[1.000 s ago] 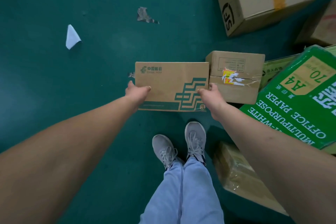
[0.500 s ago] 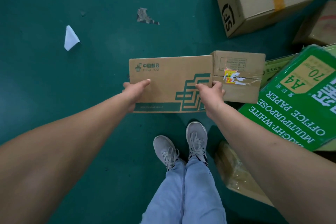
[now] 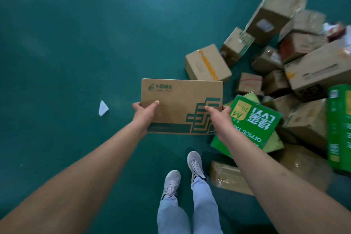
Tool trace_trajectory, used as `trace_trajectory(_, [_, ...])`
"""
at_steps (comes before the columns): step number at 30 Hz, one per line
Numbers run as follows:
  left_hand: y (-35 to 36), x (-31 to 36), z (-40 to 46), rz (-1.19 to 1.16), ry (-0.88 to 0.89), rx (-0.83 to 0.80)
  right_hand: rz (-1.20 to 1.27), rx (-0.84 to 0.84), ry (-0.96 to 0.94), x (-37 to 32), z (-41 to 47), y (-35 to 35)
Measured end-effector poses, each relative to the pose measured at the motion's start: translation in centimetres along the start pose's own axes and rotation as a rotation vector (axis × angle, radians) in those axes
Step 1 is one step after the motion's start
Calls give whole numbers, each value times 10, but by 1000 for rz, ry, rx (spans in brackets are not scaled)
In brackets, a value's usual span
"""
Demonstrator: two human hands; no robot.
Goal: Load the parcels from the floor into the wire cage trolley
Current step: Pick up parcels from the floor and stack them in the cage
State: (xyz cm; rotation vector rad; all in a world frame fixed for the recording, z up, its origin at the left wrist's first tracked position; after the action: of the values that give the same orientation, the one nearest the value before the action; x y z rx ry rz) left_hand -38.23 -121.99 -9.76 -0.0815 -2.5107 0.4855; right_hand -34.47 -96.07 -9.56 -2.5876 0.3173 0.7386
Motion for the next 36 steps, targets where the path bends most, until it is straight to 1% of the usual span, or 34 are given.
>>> trace_trajectory(2, [-8,28,-41,11,55,-26,54,29,-10,-17,-37,-25])
trace_trajectory(4, [-18,57,-94,20,102,-103,153,48,-13,-30,-90,-59])
trace_trajectory(6, [-24,75,-120,51,122,-137,182,89,-27,-34,-119,-80])
trace_trajectory(7, [-25,81,-140,97,148,-160,227,108,-39,-33,-148,-101])
trace_trajectory(10, [-20,99,-190,166,214,-222,266,171,-49,-24,-193,-140])
trace_trajectory(12, [-8,104,-238,239,293,-272,337,237,-66,-7,-225,-177])
trace_trajectory(14, [7,108,-265,314,336,-297,357,276,-53,7,-241,-203])
trace_trajectory(20, [79,80,-354,550,446,-391,486,446,20,82,-289,-293])
trace_trajectory(22, [105,66,-380,637,452,-428,529,495,54,106,-301,-317])
trace_trajectory(26, [161,36,-443,738,483,-515,643,588,106,157,-327,-371])
trace_trajectory(28, [187,25,-462,768,519,-566,681,595,136,180,-332,-394])
trace_trajectory(30, [221,8,-490,821,560,-647,740,640,154,208,-339,-426])
trace_trajectory(36, [304,-43,-574,868,644,-771,887,831,166,276,-363,-504])
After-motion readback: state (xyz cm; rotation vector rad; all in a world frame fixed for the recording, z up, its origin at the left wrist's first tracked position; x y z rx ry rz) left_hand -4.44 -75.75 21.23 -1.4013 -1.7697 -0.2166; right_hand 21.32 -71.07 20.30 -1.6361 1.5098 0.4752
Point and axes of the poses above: each hand's wrist, its own z-axis towards the middle knuckle, its own y-axis out of the palm, x = y × z, the point moved 3 cm from there along z, towards the middle knuckle, and after that the axes turned 5 degrees about x, right-handed, at the moved point
